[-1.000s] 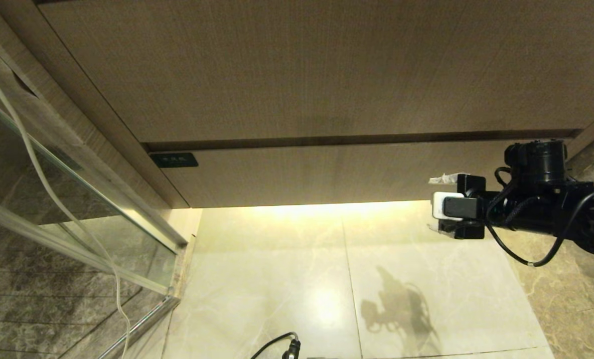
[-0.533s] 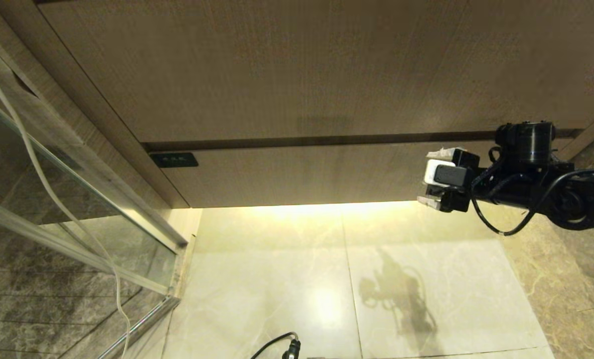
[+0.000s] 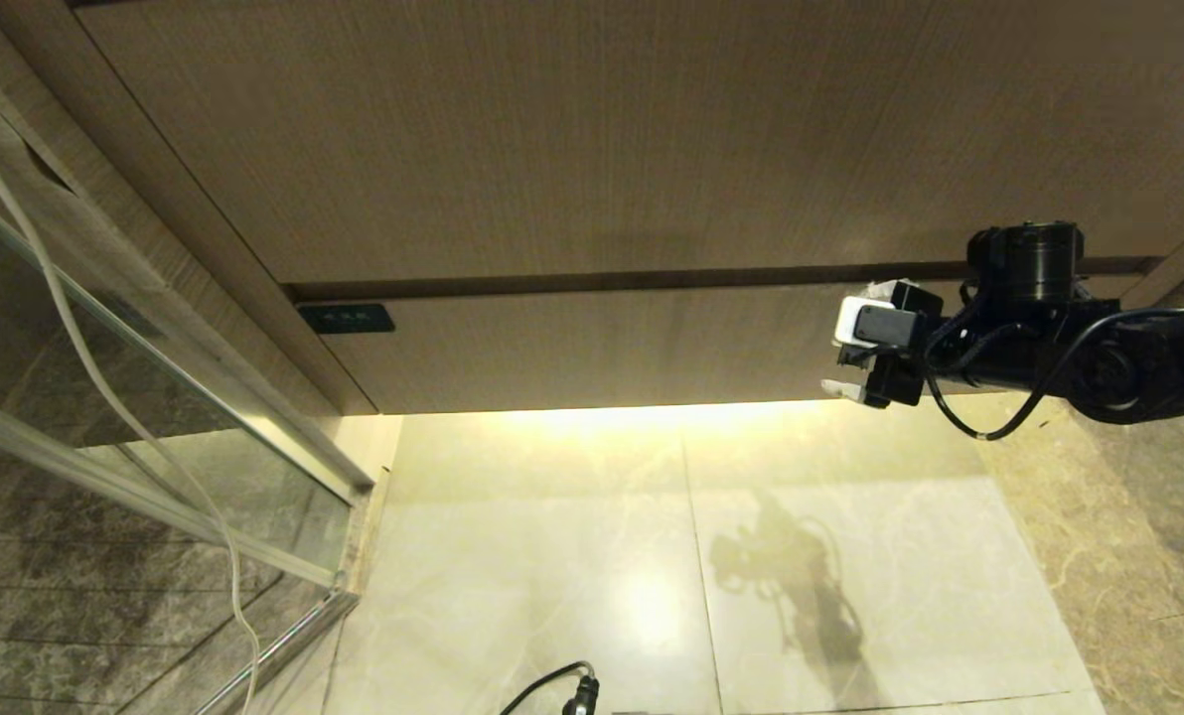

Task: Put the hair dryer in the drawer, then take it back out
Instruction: Pull open the drawer

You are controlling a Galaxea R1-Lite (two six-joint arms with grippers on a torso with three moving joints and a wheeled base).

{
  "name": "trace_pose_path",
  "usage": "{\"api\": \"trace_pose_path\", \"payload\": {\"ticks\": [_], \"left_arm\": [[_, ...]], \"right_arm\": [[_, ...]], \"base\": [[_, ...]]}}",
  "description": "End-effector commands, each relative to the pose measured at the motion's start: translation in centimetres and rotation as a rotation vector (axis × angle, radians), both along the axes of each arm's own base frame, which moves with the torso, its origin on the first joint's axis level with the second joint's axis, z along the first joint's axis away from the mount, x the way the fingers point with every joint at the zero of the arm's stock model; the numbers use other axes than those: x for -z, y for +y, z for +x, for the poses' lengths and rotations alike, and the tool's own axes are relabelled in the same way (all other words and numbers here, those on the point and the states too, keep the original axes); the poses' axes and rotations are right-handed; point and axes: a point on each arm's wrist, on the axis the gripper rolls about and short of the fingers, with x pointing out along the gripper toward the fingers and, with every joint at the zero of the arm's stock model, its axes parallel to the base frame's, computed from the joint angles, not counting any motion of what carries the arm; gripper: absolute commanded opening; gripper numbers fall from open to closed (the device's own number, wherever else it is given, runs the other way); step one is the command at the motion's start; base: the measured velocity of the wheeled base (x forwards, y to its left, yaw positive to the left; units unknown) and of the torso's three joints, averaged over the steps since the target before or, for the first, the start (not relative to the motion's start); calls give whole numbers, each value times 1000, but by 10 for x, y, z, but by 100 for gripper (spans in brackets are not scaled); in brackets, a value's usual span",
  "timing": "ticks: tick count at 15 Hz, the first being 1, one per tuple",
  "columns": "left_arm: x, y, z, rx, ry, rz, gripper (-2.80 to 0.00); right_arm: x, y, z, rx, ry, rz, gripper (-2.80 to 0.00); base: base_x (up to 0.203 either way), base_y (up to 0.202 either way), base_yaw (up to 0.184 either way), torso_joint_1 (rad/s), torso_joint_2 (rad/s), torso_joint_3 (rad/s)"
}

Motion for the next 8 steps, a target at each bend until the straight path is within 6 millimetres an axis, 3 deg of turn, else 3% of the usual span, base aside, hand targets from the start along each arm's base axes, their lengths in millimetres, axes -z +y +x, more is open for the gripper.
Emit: {"api": "trace_pose_path", "payload": {"ticks": [1, 8], "left_arm": [[0, 0, 0, 0, 3, 1, -280], [0, 0, 0, 0, 1, 0, -280]], "right_arm": [[-2, 1, 7, -4, -20, -3, 0], [-6, 2, 23, 3, -59, 14, 0]], "base": [[0, 0, 0, 0, 0, 0], [0, 0, 0, 0, 0, 0]]}}
